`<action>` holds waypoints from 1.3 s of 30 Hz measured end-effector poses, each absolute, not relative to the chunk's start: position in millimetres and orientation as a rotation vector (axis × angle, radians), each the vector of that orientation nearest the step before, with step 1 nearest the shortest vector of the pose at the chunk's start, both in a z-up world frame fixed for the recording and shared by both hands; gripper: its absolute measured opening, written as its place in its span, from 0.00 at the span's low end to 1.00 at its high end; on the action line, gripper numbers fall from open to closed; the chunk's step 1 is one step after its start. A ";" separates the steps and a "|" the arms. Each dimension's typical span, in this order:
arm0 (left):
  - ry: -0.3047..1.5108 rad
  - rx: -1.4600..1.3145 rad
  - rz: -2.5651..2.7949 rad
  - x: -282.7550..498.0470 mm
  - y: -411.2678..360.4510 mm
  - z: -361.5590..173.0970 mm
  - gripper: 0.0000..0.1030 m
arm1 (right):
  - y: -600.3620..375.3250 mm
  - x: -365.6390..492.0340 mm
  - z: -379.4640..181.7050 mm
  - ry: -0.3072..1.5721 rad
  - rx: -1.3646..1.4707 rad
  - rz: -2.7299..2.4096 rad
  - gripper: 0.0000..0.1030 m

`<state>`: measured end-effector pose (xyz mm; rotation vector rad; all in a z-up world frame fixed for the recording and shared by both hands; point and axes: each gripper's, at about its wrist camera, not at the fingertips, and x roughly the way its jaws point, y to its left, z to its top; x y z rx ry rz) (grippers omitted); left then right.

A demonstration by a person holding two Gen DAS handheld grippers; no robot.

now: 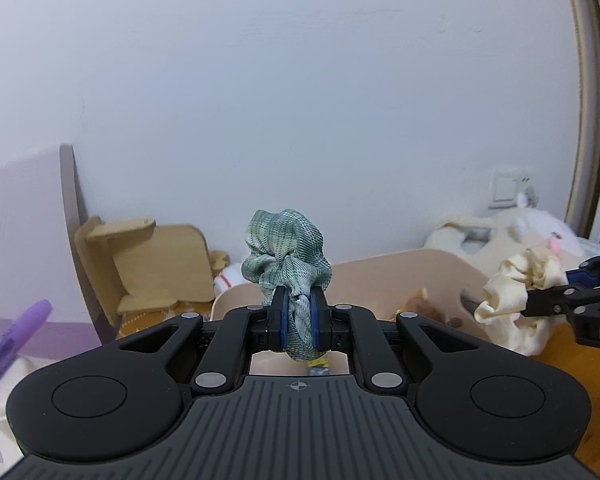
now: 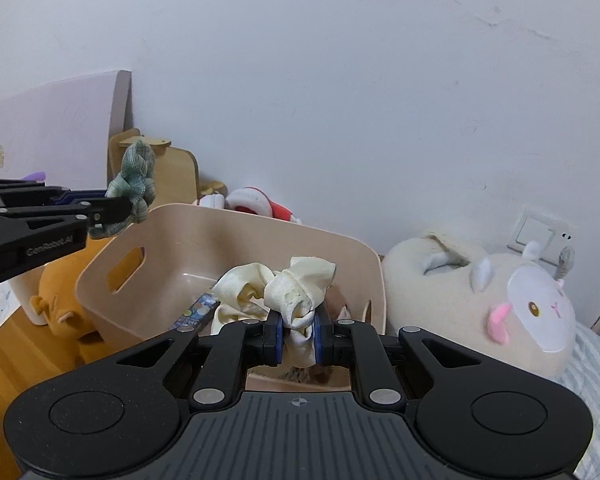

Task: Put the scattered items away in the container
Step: 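Lift both scrunchies and carry them over the beige basket, then open both tools to drop the scrunchies into the basket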

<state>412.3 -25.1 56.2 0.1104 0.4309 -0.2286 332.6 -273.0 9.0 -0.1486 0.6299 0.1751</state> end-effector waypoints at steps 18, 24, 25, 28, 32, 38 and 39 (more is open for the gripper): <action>0.649 0.133 -0.256 455.1 -31.2 2.3 0.11 | -277.7 410.9 -49.5 0.832 -0.088 0.147 0.14; 0.653 0.164 -0.282 449.3 -36.0 -0.6 0.34 | -274.3 414.5 -61.0 0.860 -0.112 0.155 0.33; 0.646 0.161 -0.288 447.6 -35.9 0.1 0.40 | -274.7 413.7 -61.2 0.859 -0.114 0.153 0.33; 0.627 0.166 -0.284 443.8 -36.7 4.2 0.56 | -276.8 411.4 -60.2 0.854 -0.110 0.154 0.38; 0.591 0.160 -0.262 438.4 -33.5 13.2 0.68 | -280.7 404.4 -53.2 0.824 -0.103 0.152 0.60; 0.563 0.135 -0.243 423.3 -22.1 25.7 0.75 | -286.0 387.7 -36.9 0.777 -0.097 0.156 0.71; 0.557 0.134 -0.239 418.9 -19.8 27.3 0.75 | -286.8 384.7 -34.2 0.771 -0.093 0.155 0.71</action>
